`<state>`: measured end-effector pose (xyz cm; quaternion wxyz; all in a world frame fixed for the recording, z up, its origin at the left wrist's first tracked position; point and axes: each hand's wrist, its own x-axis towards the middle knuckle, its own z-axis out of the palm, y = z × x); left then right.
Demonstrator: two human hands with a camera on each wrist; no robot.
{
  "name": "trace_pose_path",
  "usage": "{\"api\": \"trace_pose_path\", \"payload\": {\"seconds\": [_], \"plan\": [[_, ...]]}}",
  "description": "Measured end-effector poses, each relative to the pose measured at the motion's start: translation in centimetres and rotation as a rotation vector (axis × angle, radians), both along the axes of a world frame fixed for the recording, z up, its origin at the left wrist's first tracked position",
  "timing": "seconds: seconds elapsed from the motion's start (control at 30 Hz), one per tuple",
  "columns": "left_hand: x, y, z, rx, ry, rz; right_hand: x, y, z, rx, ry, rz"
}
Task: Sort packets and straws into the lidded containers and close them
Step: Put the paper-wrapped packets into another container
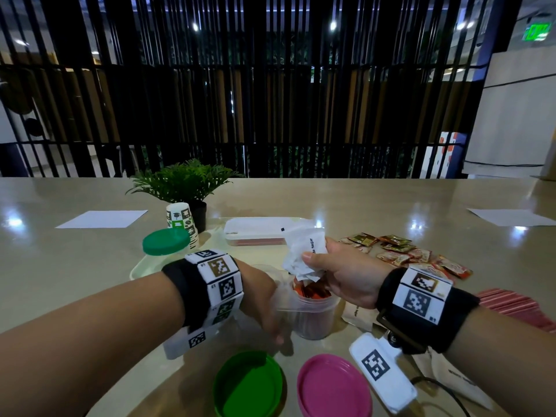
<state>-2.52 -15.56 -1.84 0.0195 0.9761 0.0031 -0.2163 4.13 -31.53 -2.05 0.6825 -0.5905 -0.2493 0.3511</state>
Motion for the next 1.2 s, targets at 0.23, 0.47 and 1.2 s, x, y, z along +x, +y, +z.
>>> {"api": "trace_pose_path", "payload": {"seconds": [0.23, 0.47, 1.2], "plan": [[0.9, -0.1, 0.3, -0.164, 0.191, -0.018, 0.1, 0.0, -0.1, 0.01, -0.004, 0.021], [0.1, -0.5, 0.3, 0.158, 0.073, -0.034, 0.1, 0.1, -0.2, 0.002, -0.009, 0.007], [-0.7, 1.5, 1.5, 0.073, -0.016, -0.171, 0.3, 0.5, 0.1, -0.13, -0.182, -0.044]]}}
